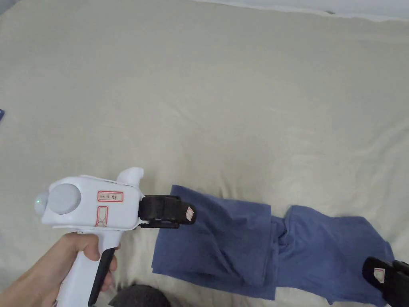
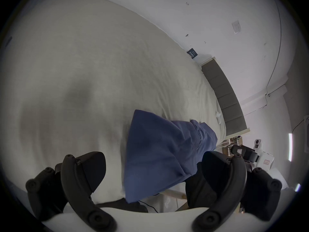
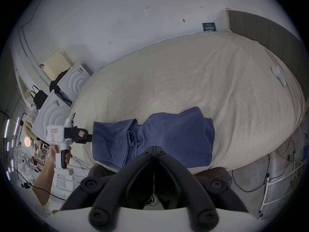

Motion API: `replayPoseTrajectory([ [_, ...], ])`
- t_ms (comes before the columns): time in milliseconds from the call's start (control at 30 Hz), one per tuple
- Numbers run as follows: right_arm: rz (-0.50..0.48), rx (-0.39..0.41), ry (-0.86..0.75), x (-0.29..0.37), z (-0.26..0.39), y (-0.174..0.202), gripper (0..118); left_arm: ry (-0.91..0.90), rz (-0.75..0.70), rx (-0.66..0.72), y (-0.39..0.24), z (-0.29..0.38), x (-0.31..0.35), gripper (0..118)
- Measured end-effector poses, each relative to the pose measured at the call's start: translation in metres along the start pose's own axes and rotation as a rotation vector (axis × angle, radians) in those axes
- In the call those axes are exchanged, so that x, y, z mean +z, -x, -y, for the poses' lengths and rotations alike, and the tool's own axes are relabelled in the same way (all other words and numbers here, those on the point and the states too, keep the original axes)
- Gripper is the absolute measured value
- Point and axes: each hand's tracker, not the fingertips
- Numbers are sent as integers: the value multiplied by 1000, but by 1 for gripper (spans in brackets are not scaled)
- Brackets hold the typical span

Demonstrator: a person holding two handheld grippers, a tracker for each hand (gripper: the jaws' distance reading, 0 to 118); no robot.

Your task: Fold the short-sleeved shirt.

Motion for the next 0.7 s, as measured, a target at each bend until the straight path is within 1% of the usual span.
replayPoseTrajectory([
  [67,7,8,3,1,0,2,1,26,46,-23,5,3,-12,116],
  [133,12,10,9,0,-2,2,1,-10,76,-62,-5,6,-16,116],
  [200,21,9,12,-1,-2,2,1,-3,90,-31,-3,5,-14,115],
  [233,23,10,11,-1,-3,2,1,-5,121,-37,-2,5,-10,112],
  [267,22,9,9,0,-3,1,1,-11,111,-38,0,-1,-11,80],
  [300,20,6,8,0,-3,2,1,-23,71,-37,1,-2,-8,11],
  [333,16,2,6,0,-4,1,1,-69,-8,-60,2,0,-4,11],
  [367,13,1,7,0,-4,1,1,6,51,-19,5,-3,-5,11],
  [467,12,1,9,-1,-4,-1,1,-40,77,13,3,-5,5,11],
  [500,11,1,9,-1,-4,-1,1,-40,112,60,3,-5,8,11],
  [533,10,0,8,-1,-5,-2,1,-63,111,83,5,-5,14,11],
  [567,9,-2,6,0,-5,-2,1,-55,118,77,7,-7,19,11],
  [700,-6,-13,-2,1,-9,-6,1,-99,7,92,13,-14,48,11],
])
